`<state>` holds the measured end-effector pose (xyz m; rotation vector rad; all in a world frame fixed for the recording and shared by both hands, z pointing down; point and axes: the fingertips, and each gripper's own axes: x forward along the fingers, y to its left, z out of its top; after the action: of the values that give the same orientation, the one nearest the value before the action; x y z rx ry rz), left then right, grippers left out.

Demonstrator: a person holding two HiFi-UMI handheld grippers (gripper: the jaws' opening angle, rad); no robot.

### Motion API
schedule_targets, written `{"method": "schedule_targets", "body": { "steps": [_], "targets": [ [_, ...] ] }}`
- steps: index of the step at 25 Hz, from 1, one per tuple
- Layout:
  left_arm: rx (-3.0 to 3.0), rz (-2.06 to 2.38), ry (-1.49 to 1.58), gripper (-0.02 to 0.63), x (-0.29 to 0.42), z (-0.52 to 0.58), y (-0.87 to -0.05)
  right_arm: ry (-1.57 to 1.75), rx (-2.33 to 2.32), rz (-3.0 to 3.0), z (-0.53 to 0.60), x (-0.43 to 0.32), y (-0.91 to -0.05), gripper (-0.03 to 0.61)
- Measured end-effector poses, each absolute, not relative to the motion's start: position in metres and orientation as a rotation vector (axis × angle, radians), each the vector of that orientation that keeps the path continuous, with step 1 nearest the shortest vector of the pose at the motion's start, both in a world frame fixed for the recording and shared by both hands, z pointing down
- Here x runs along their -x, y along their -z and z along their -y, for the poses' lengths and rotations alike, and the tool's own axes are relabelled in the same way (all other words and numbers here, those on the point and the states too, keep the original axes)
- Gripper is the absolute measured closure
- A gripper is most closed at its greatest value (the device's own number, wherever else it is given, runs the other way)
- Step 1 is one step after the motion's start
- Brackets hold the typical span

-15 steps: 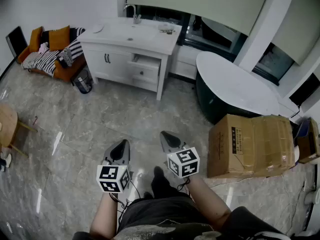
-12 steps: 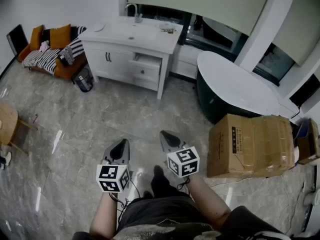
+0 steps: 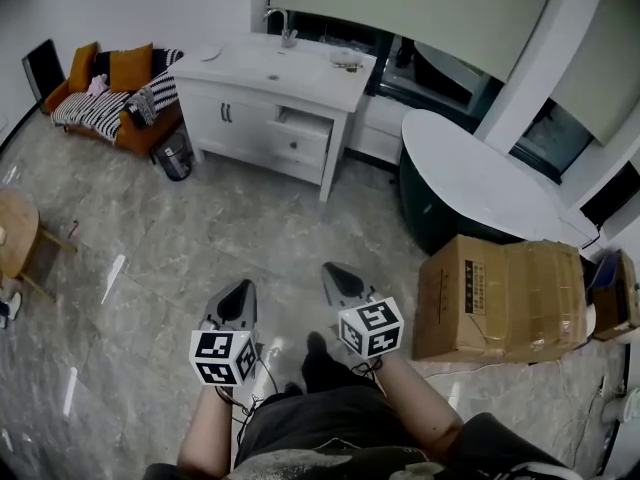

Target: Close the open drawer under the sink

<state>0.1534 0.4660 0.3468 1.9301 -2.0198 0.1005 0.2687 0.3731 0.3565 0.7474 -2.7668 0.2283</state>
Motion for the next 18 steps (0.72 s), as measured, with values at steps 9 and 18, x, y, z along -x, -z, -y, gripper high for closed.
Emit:
{"method": "schedule_targets", "body": {
  "steps": [9, 18],
  "targets": [
    [-1.893, 2.046, -0.113, 0.598, -0.139, -0.45, -0.358, -0.221, -0.774, 2.762, -0.34, -0.263, -0.37, 0.548],
    [-1.797, 2.069, -0.143, 0.598, -0.098, -0.377, -0.377, -0.164, -0.671, 2.734, -0.253, -0.215, -0.395, 0.548]
  ]
}}
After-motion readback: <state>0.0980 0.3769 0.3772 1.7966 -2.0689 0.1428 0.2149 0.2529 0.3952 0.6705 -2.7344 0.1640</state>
